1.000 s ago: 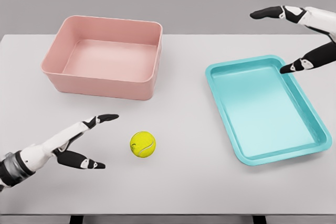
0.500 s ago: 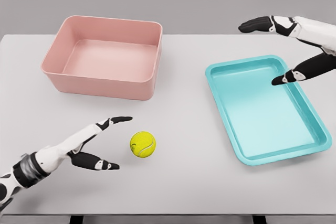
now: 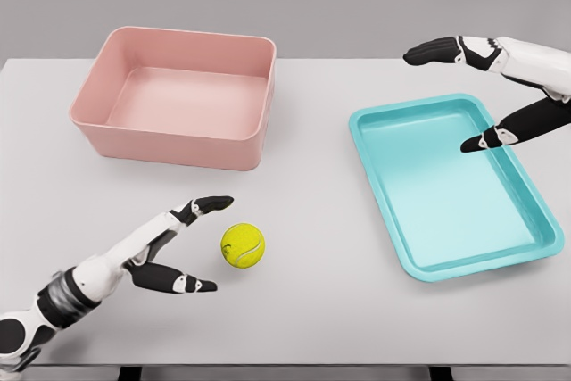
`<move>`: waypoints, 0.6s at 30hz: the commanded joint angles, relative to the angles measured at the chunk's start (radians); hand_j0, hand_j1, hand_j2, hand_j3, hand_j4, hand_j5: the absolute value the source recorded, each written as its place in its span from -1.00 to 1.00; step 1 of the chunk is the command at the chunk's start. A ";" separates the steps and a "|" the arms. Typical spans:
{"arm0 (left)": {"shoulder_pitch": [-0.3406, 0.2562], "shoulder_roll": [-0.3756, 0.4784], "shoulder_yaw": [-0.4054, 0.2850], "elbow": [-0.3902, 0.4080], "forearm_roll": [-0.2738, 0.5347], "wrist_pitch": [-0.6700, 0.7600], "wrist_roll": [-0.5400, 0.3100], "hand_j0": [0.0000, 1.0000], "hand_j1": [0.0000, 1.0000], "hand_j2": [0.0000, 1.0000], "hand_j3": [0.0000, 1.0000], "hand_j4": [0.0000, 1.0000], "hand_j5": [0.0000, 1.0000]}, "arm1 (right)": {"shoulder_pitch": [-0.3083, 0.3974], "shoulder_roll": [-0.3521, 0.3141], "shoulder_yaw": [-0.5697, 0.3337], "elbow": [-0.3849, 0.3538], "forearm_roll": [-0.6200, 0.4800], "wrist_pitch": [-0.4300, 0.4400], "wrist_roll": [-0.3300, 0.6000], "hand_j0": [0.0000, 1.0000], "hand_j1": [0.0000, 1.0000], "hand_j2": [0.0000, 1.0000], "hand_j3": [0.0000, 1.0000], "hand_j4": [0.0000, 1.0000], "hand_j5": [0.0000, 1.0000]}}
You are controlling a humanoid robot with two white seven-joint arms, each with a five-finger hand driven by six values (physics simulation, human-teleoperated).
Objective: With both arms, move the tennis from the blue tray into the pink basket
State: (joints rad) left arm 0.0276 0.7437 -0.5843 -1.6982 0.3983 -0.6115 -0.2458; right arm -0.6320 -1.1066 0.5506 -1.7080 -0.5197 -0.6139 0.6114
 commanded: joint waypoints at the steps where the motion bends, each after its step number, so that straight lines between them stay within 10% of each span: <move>1: 0.000 0.003 -0.011 -0.006 0.034 0.001 0.000 0.94 0.94 0.94 0.94 0.94 0.94 | 0.000 -0.002 0.000 0.001 -0.008 0.003 0.000 1.00 1.00 1.00 1.00 1.00 1.00; 18: -0.017 -0.003 0.003 -0.014 -0.002 0.128 0.000 0.96 0.96 0.96 0.96 0.96 0.96 | 0.023 -0.001 0.000 0.001 -0.008 0.003 0.000 1.00 1.00 1.00 1.00 1.00 1.00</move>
State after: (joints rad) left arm 0.0092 0.7423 -0.5874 -1.7124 0.4194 -0.5206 -0.2455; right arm -0.6090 -1.1060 0.5514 -1.7075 -0.5194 -0.6135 0.6113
